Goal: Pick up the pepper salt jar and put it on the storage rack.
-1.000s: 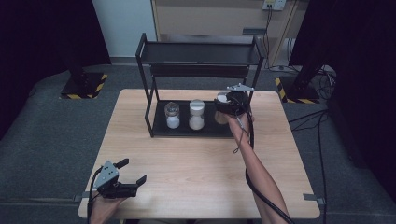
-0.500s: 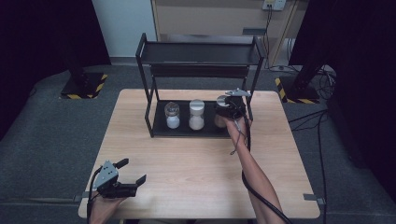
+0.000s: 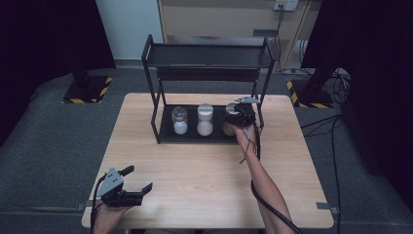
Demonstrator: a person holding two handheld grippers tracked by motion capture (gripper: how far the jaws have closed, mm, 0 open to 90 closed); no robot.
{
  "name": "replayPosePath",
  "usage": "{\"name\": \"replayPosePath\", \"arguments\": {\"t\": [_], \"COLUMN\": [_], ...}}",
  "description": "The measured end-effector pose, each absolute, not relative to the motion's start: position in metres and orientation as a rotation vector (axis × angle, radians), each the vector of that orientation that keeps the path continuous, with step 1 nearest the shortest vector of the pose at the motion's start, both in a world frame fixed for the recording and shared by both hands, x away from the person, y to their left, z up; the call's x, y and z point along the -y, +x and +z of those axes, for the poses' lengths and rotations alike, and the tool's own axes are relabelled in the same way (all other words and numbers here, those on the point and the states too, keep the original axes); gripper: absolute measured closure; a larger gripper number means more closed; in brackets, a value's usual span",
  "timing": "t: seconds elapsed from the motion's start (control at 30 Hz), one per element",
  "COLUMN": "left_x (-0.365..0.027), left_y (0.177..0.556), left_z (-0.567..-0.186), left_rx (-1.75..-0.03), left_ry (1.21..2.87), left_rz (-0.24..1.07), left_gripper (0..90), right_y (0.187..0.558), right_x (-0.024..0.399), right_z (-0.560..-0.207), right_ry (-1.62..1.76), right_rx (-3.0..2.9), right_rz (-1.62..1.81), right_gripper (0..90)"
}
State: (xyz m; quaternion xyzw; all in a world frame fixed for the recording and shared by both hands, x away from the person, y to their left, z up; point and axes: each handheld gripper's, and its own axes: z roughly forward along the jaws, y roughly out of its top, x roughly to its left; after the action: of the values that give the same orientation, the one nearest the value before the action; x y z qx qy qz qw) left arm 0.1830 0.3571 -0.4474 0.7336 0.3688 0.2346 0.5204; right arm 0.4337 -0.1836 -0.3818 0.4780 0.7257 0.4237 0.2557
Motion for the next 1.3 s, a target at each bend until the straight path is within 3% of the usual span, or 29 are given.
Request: {"name": "replayPosePath", "arguments": {"t": [0.2,0.63,0.9,1.3], "left_x": [-0.357,-0.356,-0.356,-0.355], "left_y": [0.183,0.184,0.183,0.183], "left_z": [-0.447,-0.447,-0.447,-0.447], "left_rx": [-0.881,-0.877,-0.887,-0.893], "left_ry": [1.761,1.763,1.755,1.752], "left_rz": [0.563,0.557,0.558,0.563], "left_gripper": [3.5,3.6,3.6,3.6], "right_y": [0.432,0.414,0.401,0.359], "right_x": [0.187,0.201,0.203,0.222], "right_z": [-0.384,-0.351,-0.327,-0.320], "right_ry": [1.310,1.266,1.140,0.994], "right_rx": [-1.960,-1.881,-1.946,-2.025], "right_rz": [1.165,1.246,1.299,1.391], "right_gripper": [32.3,10.5,9.1,9.1]}}
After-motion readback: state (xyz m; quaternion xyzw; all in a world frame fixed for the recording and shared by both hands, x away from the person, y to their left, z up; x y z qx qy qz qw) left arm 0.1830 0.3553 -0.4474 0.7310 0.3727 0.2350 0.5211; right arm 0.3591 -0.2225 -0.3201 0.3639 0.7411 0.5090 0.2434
